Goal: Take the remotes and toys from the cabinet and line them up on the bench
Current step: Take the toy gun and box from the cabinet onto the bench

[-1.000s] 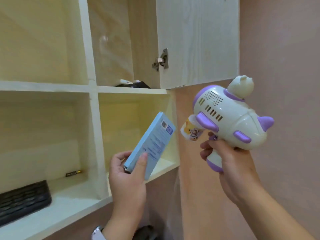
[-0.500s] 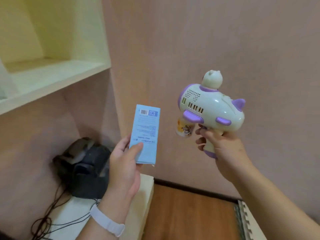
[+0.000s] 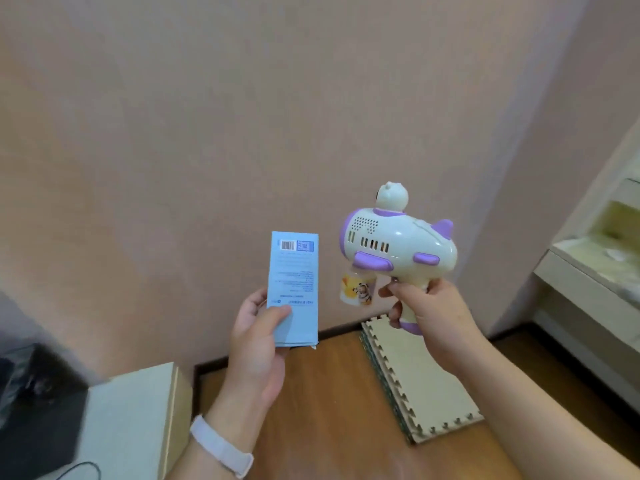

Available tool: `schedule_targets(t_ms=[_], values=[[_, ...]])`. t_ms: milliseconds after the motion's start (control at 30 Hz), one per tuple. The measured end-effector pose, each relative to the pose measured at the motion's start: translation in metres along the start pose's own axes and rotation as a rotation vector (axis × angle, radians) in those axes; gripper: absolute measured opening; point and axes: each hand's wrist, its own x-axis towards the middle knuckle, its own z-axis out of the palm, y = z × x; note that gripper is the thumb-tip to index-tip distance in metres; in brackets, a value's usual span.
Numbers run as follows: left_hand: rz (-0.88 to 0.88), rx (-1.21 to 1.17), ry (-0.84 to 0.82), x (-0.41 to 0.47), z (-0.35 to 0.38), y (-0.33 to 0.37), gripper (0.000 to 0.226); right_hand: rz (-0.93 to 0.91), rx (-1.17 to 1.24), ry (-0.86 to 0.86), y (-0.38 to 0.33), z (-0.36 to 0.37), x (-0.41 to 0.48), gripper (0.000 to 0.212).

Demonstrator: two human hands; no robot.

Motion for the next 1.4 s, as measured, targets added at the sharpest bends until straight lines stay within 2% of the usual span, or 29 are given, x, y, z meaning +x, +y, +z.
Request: schedule_targets(t_ms=[200, 433, 633, 767, 1033, 1400], values=[[-0.051, 0.085, -0.148, -0.032, 0.124, -0.068, 0.036, 0.023, 0.050, 0.103, 0.018, -0.149, -0.019, 0.015], [-0.141, 0.153, -0.313, -0.093, 0.272, -0.162, 0.032, 0.031, 0.171, 0.237, 0.045, -0.326, -0.043, 0.013], [-0.257, 0.229, -0.450, -0.128, 0.367, -0.233, 0.032, 0.038, 0.279, 0.377, 0.070, -0.444, -0.074, 0.015], [-0.302, 0.279, -0.521, -0.138, 0.417, -0.272, 0.031, 0.049, 0.367, 0.472, 0.089, -0.497, -0.085, 0.012], [-0.410, 0.329, -0.643, -0.125, 0.497, -0.341, 0.031, 0.140, 0.401, 0.716, 0.123, -0.559, -0.067, 0.012], [-0.646, 0.261, -0.787, -0.028, 0.640, -0.413, 0.023, 0.179, 0.277, 0.954, 0.115, -0.650, 0.039, 0.017]])
